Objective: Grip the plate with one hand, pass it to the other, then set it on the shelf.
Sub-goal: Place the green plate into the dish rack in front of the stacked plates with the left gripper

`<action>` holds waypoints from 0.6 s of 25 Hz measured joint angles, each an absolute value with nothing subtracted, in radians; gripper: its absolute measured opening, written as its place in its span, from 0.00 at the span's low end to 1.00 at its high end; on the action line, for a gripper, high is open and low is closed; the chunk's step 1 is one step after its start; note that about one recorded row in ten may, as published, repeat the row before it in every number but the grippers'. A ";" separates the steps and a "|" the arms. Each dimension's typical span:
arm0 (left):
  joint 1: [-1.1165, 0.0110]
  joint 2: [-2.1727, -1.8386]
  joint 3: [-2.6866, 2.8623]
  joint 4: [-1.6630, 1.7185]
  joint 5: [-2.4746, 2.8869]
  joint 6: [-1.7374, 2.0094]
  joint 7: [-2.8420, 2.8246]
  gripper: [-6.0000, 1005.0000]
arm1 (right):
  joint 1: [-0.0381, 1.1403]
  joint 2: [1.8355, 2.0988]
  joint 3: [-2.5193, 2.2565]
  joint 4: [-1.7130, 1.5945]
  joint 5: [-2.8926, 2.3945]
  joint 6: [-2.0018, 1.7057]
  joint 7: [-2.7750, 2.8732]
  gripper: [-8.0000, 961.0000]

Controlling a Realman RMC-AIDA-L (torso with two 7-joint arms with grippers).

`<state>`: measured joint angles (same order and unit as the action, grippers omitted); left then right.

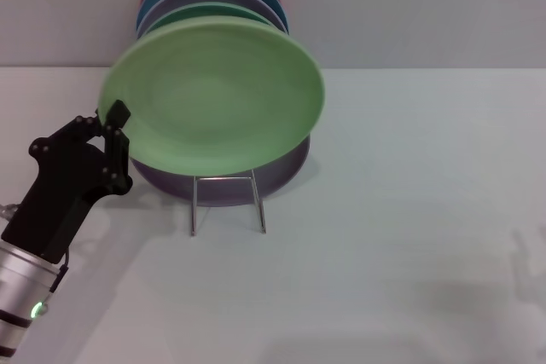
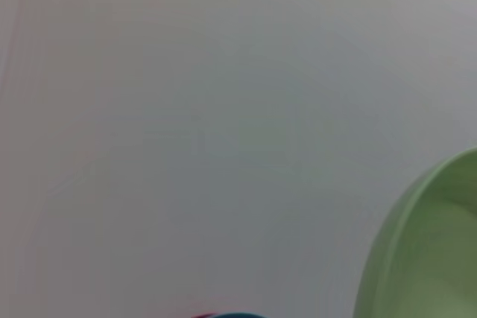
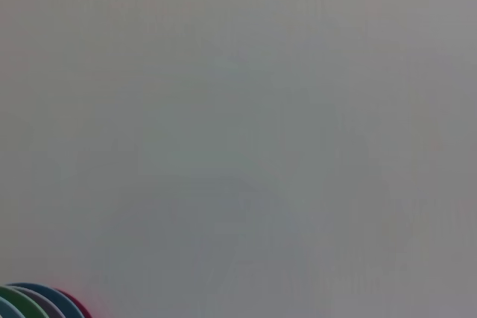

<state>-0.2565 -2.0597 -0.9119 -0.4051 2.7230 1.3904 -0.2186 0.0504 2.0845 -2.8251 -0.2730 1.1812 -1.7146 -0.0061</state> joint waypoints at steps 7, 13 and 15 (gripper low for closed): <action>-0.296 -2.062 -0.905 -0.332 2.727 1.417 -0.208 0.07 | 0.051 2.085 -2.825 -0.275 1.181 -1.715 -0.006 0.40; -0.311 -2.063 -0.900 -0.290 2.756 1.443 -0.183 0.07 | 0.050 2.086 -2.826 -0.278 1.181 -1.713 -0.006 0.41; -0.317 -2.065 -0.899 -0.276 2.760 1.443 -0.166 0.07 | 0.049 2.086 -2.826 -0.279 1.181 -1.713 -0.006 0.41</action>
<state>-0.3169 -2.0649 -0.8995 -0.2765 2.7603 1.4432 -0.1658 0.0493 2.0862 -2.8261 -0.2794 1.1811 -1.7130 -0.0060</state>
